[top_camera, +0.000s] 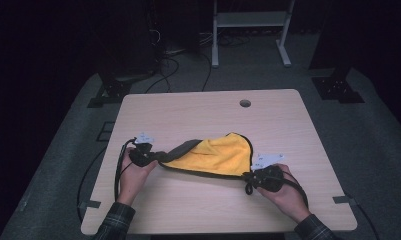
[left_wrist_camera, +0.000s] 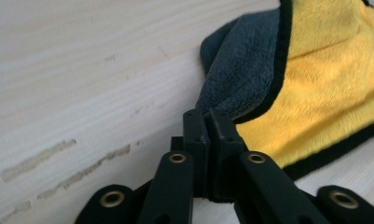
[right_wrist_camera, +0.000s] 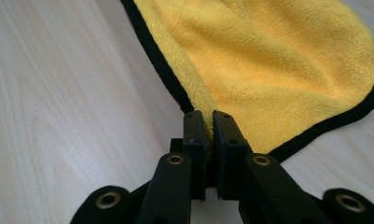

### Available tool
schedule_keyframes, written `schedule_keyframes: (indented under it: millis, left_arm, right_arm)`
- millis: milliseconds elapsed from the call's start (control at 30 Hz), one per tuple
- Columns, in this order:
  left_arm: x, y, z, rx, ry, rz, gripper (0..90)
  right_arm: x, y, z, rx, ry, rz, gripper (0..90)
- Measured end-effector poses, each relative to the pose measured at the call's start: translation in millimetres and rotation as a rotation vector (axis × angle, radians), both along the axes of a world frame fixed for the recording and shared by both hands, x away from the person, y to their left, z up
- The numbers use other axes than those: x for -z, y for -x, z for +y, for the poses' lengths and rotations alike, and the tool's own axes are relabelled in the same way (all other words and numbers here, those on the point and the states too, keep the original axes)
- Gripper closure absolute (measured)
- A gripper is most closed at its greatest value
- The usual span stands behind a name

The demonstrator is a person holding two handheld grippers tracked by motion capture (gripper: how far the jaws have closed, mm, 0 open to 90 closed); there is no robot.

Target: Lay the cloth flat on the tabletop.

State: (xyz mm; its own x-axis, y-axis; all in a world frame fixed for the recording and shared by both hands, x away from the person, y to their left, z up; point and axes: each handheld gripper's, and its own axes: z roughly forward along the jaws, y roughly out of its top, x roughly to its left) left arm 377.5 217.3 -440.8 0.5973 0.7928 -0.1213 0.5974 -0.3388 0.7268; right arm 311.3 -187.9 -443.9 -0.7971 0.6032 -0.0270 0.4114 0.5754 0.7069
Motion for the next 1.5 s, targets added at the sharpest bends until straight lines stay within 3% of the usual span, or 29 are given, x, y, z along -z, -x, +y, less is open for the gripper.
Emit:
schedule_keyframes:
  millis: [133, 200, 467, 500, 567, 600, 633, 733, 833, 900, 933, 967, 1000, 1033, 1133, 1167, 1200, 1233, 1300, 1333, 1367, 1433, 1467, 1500]
  left_arm:
    - [-10.0, 6.5, -10.2, 0.051, -0.003, -0.052, 69.6]
    - [-10.9, 7.2, -13.0, 0.065, -0.009, -0.06, 67.5]
    - [-7.3, 9.2, -28.3, 0.159, -0.034, -0.038, 59.1]
    - [-7.4, 9.0, -30.7, 0.158, -0.065, -0.042, 58.7]
    - [-6.3, 8.4, -32.0, 0.157, -0.088, -0.039, 59.2]
    - [-4.8, 7.9, -32.9, 0.165, -0.101, -0.03, 62.5]
    - [-1.4, 7.4, -34.6, 0.17, -0.117, -0.008, 78.3]
    - [0.2, 6.5, -34.9, 0.169, -0.132, 0.013, 85.6]
    - [-3.0, 6.1, -30.7, 0.158, -0.099, 0.013, 87.3]
    - [-9.5, 6.2, -25.0, 0.142, -0.04, -0.002, 87.3]
    - [-20.1, 5.9, -19.1, 0.115, 0.021, -0.028, 87.5]
    - [-26.6, 5.4, -16.2, 0.105, 0.047, -0.045, 87.5]
    - [-26.6, 5.4, -16.2, 0.105, 0.047, -0.045, 87.6]
    - [-33.0, 4.9, -13.8, 0.093, 0.082, -0.064, 87.6]
    - [-52.6, 3.1, -7.7, 0.068, 0.154, -0.116, 87.7]
    - [-58.9, 2.3, -6.4, 0.061, 0.18, -0.131, 87.7]
    - [-65.3, 1.3, -5.8, 0.055, 0.205, -0.145, 87.7]
    - [-72.1, 0.1, -5.2, 0.052, 0.223, -0.158, 87.7]
    - [-86.7, -1.9, -5.1, 0.051, 0.242, -0.193, 87.7]
    - [-94.4, -1.9, -5.4, 0.046, 0.248, -0.215, 87.7]
    - [-102.3, -1.5, -5.8, 0.044, 0.26, -0.236, 87.7]
    - [-117.7, 0.1, -5.7, 0.037, 0.281, -0.281, 87.8]
    - [-132.6, 2.8, -4.3, 0.029, 0.31, -0.326, 87.8]
    - [-132.6, 2.8, -4.3, 0.029, 0.31, -0.326, 87.7]
  right_arm:
    - [-1.4, -4.3, -1.4, 0.001, -0.015, -0.008, 84.1]
    - [-1.7, -4.1, -1.6, 0.003, -0.02, -0.006, 84.1]
    - [-5.3, -3.5, -3.9, -0.001, -0.037, -0.016, 84.1]
    - [-6.5, -3.3, -4.7, 0.001, -0.043, -0.017, 84.1]
    - [-6.9, -3.4, -5.0, 0.001, -0.046, -0.018, 84.1]
    - [-7.3, -3.4, -5.4, 0.002, -0.05, -0.018, 84.1]
    - [-8.1, -3.3, -6.7, 0.004, -0.053, -0.02, 84.1]
    - [-9.0, -3.6, -8.2, 0.006, -0.061, -0.025, 84.1]
    - [-11.5, -3.9, -10.7, 0.017, -0.072, -0.027, 84.2]
    - [-12.8, -3.9, -11.7, 0.023, -0.073, -0.035, 84.2]
    - [-18.5, -4.8, -15.6, 0.039, -0.089, -0.06, 84.3]
    - [-22.8, -6.1, -18.1, 0.05, -0.097, -0.072, 84.3]
    - [-22.8, -6.1, -18.1, 0.05, -0.097, -0.072, 84.3]
    - [-27.5, -8.3, -21.0, 0.06, -0.106, -0.087, 84.3]
    - [-49.7, -21.2, -32.3, 0.107, -0.148, -0.137, 84.4]
    - [-49.7, -21.2, -32.3, 0.107, -0.148, -0.137, 84.4]
    - [-63.4, -28.2, -37.3, 0.124, -0.172, -0.17, 84.4]
    - [-63.4, -28.2, -37.3, 0.124, -0.172, -0.17, 84.4]
    - [-78.7, -34.5, -41.0, 0.137, -0.198, -0.206, 84.5]
    - [-94.7, -38.5, -42.4, 0.145, -0.213, -0.239, 84.6]
    - [-94.7, -38.5, -42.4, 0.145, -0.213, -0.239, 84.6]
    - [-110.7, -40.9, -42.7, 0.151, -0.221, -0.278, 84.6]
    - [-126.1, -41.9, -43.9, 0.153, -0.233, -0.309, 84.6]
    - [-126.1, -41.9, -43.9, 0.153, -0.233, -0.309, 84.6]
